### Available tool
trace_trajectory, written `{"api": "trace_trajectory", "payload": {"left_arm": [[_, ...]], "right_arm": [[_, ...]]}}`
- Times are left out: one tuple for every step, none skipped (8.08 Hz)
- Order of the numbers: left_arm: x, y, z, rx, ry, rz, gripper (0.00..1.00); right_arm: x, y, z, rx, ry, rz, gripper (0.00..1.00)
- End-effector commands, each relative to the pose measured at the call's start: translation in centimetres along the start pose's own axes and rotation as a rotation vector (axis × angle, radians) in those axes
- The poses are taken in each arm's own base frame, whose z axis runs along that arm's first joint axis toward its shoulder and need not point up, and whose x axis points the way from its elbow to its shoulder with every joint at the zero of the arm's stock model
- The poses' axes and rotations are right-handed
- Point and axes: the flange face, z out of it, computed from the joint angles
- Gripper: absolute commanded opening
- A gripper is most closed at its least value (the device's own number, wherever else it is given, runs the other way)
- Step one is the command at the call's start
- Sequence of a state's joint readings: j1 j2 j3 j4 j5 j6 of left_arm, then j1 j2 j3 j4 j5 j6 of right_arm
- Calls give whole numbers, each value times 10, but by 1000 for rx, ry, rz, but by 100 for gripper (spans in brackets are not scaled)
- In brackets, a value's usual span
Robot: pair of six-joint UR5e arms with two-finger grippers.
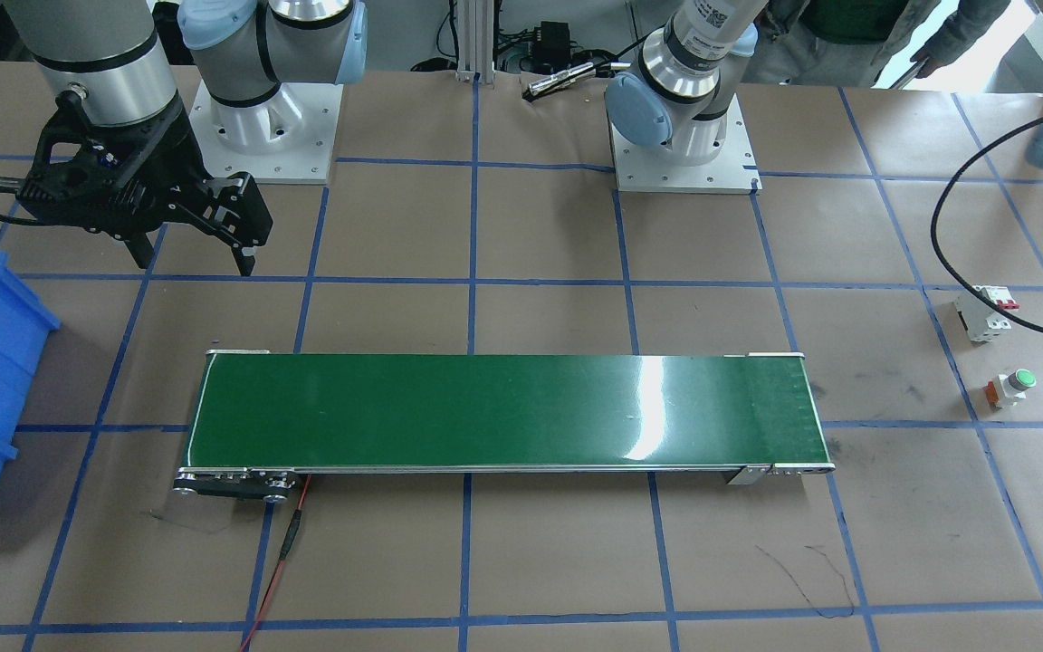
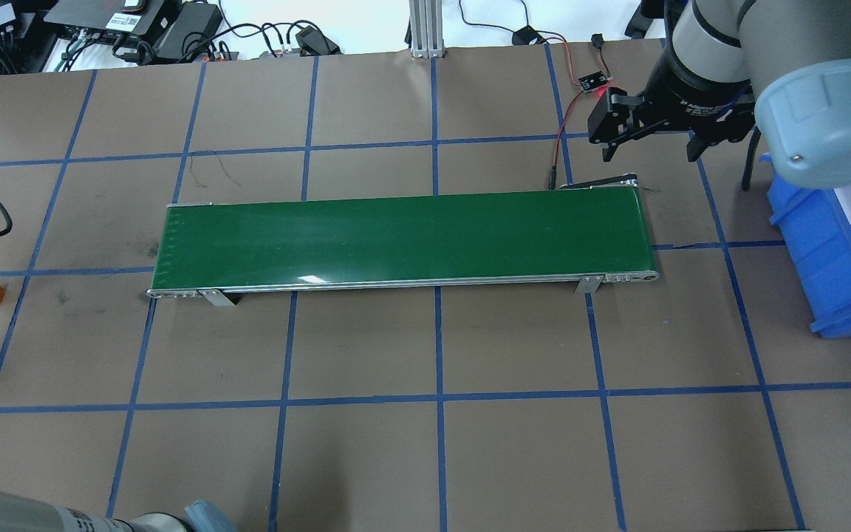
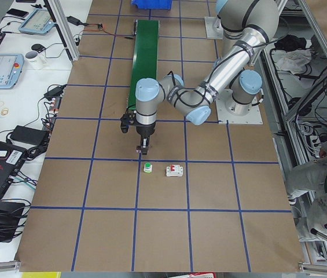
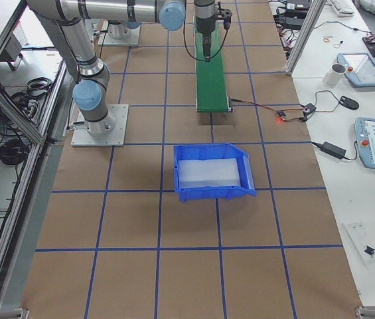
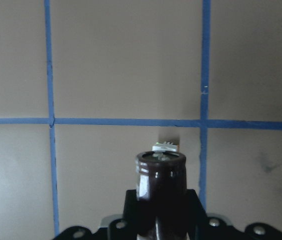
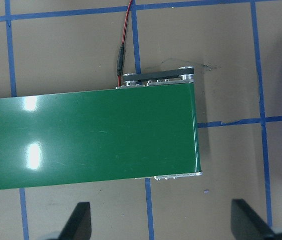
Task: Move capacitor from left to right
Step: 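Carry the capacitor with the left gripper over the conveyor's near end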
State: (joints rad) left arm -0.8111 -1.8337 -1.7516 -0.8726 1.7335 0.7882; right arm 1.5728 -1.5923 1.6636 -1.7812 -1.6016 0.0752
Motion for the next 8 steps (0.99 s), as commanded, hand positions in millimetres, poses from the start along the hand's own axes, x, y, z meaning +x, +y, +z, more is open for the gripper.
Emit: {"api": "trace_trajectory", "payload": {"left_arm": [[69,17,-19,-56,-19,15,0],[95,13,-28,-51,-11,18,9],[124,2,-36,-43,-4,27,9],[151,-5,-35,-76,29,50,6],[173,-9,-34,-104,64,109,3],[201,-17,-40,-91,75,185,3],[228,-24,-42,-78,92,282,3],[254,-29,-47,-41,147,326,3]], "right_arm": [[-1,0,0,-1,-6,0,100],[-1,0,0,-1,-5,0,100],[0,0,0,-1,-3,2,100],[0,0,1,-3,-3,2,100],[0,0,1,-4,-3,2,100],[0,1,1,-6,-3,2,100],[0,0,1,-3,-3,0,100],[0,1,1,-4,-3,-1,100]]}}
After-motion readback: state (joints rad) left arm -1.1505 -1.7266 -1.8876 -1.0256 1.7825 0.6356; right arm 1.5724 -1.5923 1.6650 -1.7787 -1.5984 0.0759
